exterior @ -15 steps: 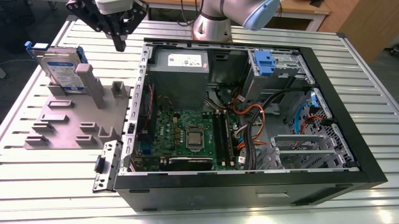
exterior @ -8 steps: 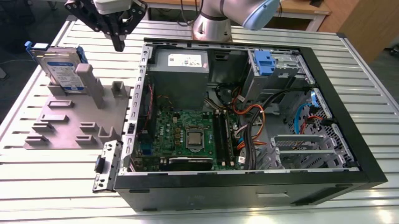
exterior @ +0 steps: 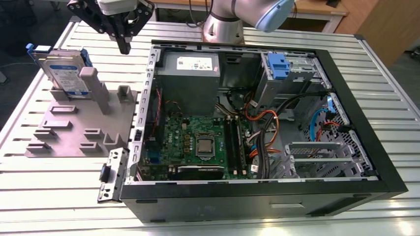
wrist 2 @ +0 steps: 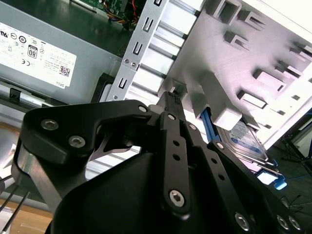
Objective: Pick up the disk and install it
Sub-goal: 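Reach for the disk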
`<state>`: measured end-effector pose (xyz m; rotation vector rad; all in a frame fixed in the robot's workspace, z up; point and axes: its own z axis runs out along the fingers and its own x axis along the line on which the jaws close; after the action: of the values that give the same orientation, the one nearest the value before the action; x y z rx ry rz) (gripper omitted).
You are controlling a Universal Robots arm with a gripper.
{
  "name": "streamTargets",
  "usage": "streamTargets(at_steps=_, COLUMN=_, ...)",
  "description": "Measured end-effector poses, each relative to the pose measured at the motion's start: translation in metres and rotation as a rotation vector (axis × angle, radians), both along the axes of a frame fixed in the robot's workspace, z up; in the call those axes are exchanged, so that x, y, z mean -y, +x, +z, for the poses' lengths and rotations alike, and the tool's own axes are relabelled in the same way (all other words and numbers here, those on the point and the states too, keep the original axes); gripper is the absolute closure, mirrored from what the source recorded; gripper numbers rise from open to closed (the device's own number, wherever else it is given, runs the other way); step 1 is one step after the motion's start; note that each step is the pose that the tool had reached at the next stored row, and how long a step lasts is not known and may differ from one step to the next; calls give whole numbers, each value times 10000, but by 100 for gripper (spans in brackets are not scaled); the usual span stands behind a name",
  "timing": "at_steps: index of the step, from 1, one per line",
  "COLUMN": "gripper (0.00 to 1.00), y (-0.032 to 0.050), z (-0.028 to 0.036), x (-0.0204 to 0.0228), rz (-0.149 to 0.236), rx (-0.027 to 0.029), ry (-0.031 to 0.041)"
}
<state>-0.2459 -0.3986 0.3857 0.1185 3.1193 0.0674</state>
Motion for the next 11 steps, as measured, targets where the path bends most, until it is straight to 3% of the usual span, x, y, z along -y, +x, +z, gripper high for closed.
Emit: streamTargets(at_steps=11, gripper=89, y=-52, z=-1, x=-1, rz=0, rx=0, ry=-1)
